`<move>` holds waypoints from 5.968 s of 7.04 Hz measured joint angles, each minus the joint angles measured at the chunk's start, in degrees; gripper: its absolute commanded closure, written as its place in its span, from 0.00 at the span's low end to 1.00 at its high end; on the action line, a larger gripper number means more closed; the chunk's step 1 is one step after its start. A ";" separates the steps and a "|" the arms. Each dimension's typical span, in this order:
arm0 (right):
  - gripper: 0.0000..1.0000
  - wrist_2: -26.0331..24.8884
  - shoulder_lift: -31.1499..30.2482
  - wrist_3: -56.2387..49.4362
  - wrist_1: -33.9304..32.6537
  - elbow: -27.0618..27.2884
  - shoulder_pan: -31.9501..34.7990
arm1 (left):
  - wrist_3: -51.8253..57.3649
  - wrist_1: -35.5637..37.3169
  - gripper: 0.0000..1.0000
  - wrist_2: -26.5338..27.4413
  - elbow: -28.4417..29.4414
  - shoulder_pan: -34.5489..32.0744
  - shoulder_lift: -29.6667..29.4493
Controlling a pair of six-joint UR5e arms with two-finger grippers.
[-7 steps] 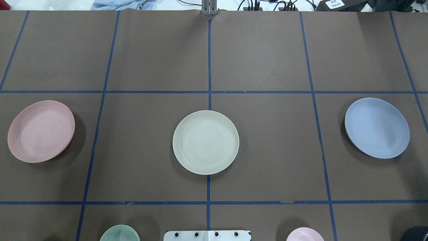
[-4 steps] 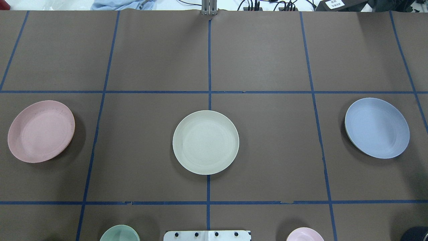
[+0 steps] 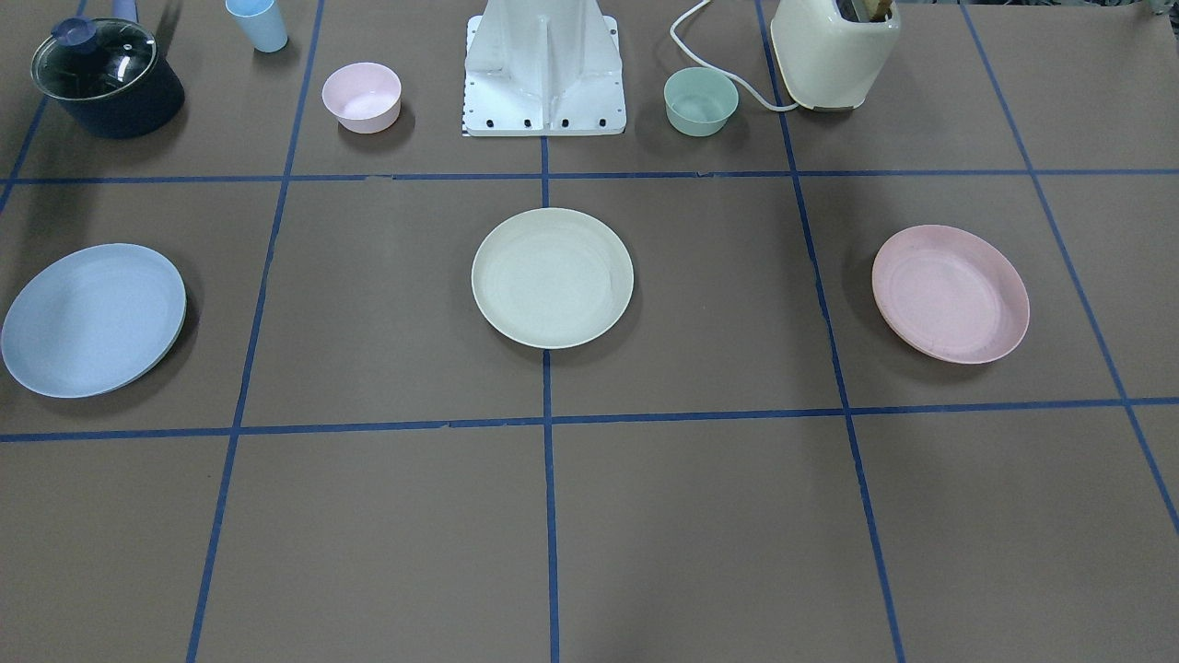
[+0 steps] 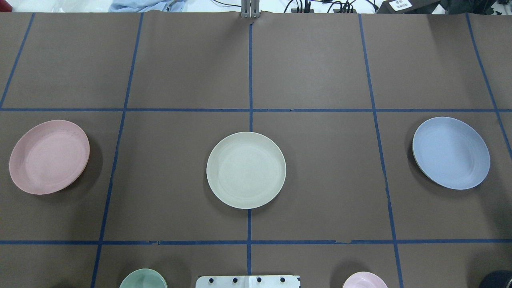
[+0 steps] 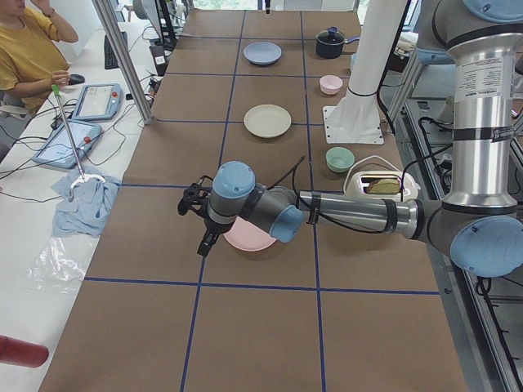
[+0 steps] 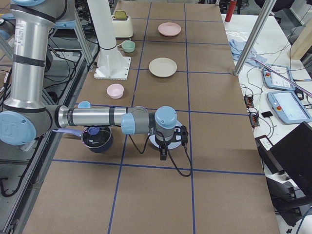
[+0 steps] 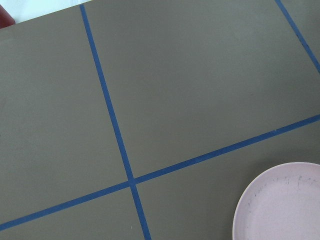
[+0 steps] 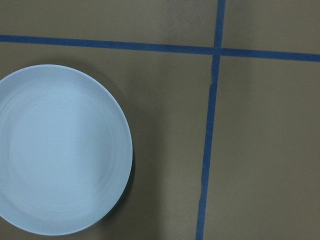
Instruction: Stack three plates with pink and blue
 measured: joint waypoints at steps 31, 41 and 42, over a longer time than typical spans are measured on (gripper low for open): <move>0.00 0.68 5.27 6.50 9.46 -7.53 -4.63 | -11.98 -6.80 0.76 -3.71 17.20 22.99 -3.32; 0.00 0.71 5.11 6.55 9.45 -7.37 -4.64 | -31.91 -6.55 1.00 -17.75 7.39 22.98 -7.31; 0.00 0.71 5.11 6.55 9.46 -7.37 -4.67 | -39.09 -6.56 1.00 -17.82 5.11 23.25 -9.80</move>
